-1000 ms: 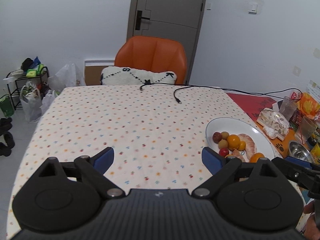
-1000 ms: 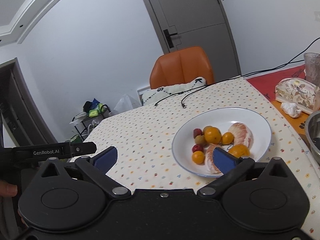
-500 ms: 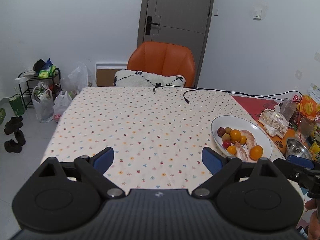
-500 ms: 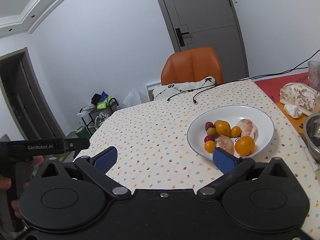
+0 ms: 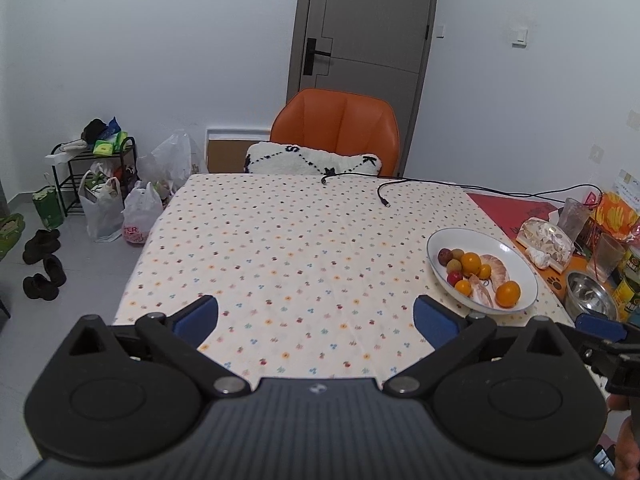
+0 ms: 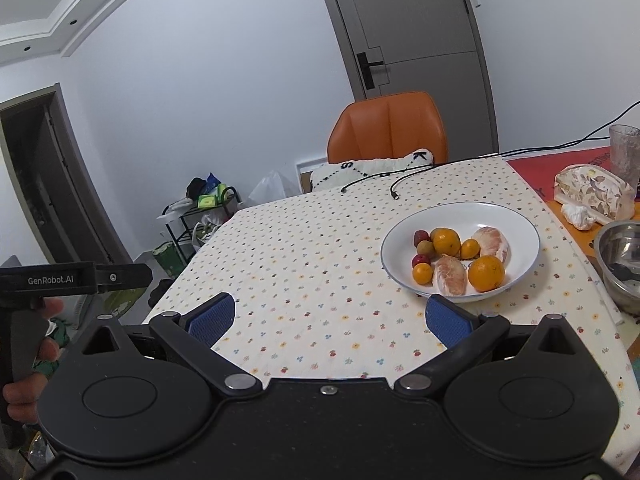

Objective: Organize fruits

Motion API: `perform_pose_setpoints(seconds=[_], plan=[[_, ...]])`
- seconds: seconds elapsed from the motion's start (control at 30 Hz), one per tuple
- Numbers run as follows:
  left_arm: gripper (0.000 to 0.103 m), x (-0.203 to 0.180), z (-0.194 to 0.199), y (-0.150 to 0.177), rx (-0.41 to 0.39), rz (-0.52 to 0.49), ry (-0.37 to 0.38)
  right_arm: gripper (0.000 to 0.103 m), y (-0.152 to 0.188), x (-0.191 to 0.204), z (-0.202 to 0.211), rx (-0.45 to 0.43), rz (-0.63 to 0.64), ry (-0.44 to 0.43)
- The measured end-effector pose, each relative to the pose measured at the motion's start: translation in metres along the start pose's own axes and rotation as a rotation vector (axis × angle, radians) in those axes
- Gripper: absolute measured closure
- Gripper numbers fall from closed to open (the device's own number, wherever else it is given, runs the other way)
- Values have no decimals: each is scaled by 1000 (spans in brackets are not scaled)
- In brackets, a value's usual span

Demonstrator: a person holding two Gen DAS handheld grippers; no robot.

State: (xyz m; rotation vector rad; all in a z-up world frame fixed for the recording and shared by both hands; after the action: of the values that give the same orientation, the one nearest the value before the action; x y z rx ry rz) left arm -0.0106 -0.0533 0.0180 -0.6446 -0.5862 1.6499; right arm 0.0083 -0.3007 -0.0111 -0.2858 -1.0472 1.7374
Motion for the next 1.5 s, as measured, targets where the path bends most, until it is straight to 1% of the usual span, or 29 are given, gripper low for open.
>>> perform_pose_setpoints(seconds=[0.17,0.43,0.6,1.5], plan=[[0,4,11,9,-9,-4,1,0,2,8,10,-6,17,0],[0,17,24,20,-21,7,-1,0,7,19,15,19,28,-14],[0,21,29,20,-19,4,-22,0,8,28,17,24,44,-18],[0,23,27,23,-9,0,-18,0,5,34,19,31,62,-8]])
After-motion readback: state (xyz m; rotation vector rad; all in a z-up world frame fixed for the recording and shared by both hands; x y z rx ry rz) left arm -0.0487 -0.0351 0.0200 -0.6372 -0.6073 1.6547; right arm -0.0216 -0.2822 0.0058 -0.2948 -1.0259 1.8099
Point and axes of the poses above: each gripper's, at about its wrist camera, not at the fingertips, and z roughly against the way its jaws point, x to its left, y to its underside, the point moved 5 cm from there along -z, roughly the way its jaws point, and after that the axes turned 13 degrees about x, right-handed, at the moved point
